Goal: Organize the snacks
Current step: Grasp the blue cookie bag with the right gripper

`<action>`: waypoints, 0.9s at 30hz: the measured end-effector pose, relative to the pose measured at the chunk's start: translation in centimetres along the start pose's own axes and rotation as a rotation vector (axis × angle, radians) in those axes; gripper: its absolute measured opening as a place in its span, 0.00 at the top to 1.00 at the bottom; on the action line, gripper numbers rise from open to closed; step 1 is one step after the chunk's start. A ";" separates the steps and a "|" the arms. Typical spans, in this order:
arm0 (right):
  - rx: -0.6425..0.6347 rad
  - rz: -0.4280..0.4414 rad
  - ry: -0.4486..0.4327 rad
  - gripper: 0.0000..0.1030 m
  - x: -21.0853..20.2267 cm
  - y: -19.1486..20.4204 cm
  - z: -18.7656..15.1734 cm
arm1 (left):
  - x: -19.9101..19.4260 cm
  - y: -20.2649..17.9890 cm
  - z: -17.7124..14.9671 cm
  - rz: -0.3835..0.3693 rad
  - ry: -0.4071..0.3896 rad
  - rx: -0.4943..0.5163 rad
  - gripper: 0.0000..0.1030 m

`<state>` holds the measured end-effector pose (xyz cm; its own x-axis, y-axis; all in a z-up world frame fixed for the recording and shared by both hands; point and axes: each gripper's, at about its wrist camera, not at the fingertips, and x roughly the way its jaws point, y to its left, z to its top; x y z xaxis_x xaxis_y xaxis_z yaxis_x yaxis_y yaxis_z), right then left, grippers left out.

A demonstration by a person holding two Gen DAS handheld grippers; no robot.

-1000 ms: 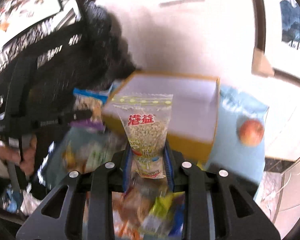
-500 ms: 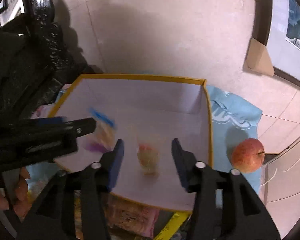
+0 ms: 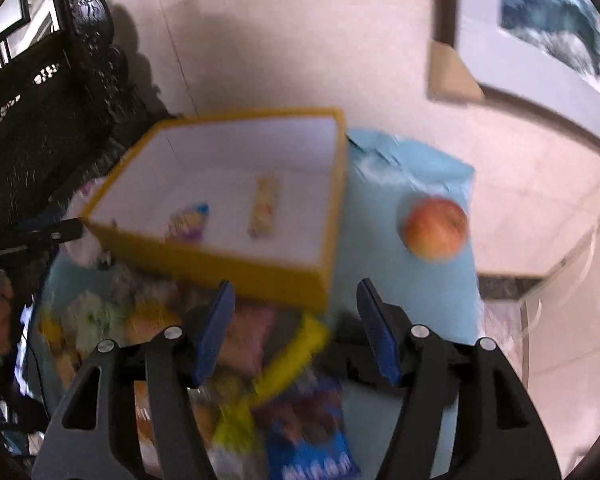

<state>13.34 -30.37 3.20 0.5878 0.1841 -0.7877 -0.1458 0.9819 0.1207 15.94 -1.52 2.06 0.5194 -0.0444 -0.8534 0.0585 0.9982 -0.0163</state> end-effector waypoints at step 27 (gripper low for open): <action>0.031 0.054 0.387 0.32 6.9 -1.3 -11.1 | -2.7 7.2 -14.0 0.054 0.210 -0.154 0.10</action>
<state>8.76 -30.85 -9.06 0.2359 0.2115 -0.9485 -0.1406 0.9732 0.1820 3.03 6.40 -3.09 0.3287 0.0027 -0.9444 -0.1035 0.9941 -0.0332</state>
